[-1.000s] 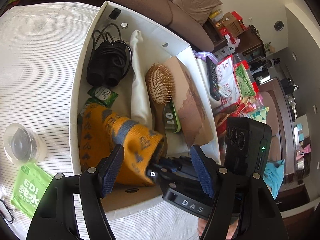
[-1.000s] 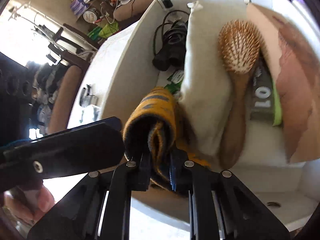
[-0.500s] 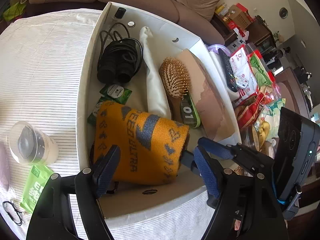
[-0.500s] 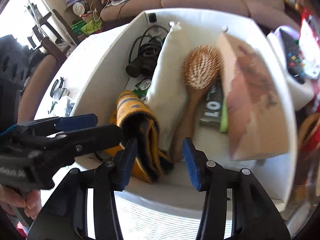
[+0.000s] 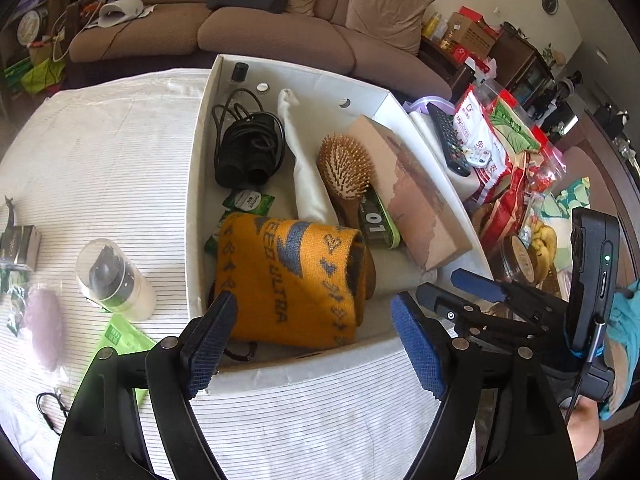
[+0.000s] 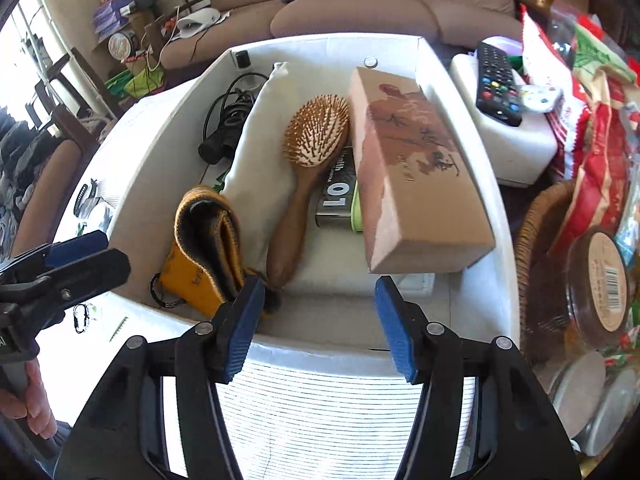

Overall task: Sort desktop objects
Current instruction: 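Open the left gripper to release the towel and withdraw, then move the left gripper toward the green Centrum packets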

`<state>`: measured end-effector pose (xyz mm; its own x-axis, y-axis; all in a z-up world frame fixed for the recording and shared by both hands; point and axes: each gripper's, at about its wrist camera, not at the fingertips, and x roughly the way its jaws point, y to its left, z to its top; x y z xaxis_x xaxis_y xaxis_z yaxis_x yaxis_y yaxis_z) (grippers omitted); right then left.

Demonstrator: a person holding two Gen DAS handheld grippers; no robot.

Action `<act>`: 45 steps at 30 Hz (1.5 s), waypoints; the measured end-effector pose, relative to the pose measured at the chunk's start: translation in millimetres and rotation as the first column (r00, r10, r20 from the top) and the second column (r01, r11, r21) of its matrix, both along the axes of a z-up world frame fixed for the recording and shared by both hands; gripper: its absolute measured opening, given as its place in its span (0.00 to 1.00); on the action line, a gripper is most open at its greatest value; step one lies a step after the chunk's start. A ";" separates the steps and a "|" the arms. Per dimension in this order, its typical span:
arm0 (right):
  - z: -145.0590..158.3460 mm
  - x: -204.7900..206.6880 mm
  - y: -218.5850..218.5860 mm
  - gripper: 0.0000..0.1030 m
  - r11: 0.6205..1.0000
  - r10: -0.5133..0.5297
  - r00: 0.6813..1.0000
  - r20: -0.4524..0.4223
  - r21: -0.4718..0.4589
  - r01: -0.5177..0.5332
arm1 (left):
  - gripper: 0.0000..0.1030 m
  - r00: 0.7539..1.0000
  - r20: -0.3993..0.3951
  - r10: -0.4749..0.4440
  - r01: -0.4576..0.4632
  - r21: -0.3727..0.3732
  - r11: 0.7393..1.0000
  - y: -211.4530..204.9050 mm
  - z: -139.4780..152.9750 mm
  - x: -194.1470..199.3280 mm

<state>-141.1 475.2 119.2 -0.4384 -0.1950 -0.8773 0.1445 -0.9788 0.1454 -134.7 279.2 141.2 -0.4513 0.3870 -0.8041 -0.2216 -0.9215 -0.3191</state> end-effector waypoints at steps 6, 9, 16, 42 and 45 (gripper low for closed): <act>6.9 10.2 3.0 0.60 1.000 -0.002 1.000 -0.013 0.002 0.002 | 0.82 1.000 -0.030 0.008 -0.010 -0.066 0.998 0.2 6.4 12.6; 10.4 16.2 1.5 0.64 1.000 -0.007 1.000 -0.025 0.017 0.007 | 0.83 0.999 -0.044 0.009 -0.014 -0.098 0.995 0.7 7.8 20.5; 22.2 30.9 4.0 1.00 1.000 -0.023 0.998 -0.050 0.003 0.023 | 0.99 0.998 -0.060 0.028 -0.034 -0.094 0.995 -3.7 16.4 37.6; 74.1 128.4 -70.8 1.00 0.999 0.030 0.986 -0.166 0.023 -0.026 | 1.00 0.972 -0.222 0.075 -0.131 -0.252 0.959 -107.9 47.0 147.0; 72.6 137.3 -91.9 1.00 0.999 0.047 0.984 -0.171 0.031 -0.043 | 1.00 0.966 -0.240 0.102 -0.167 -0.270 0.948 -140.5 46.2 156.6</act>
<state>-3.8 383.3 191.8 -0.5745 -0.1952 -0.7949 0.2091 -0.9739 0.0881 22.0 138.8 187.4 -0.6609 0.0796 -0.7463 -0.1240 -0.9923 0.0040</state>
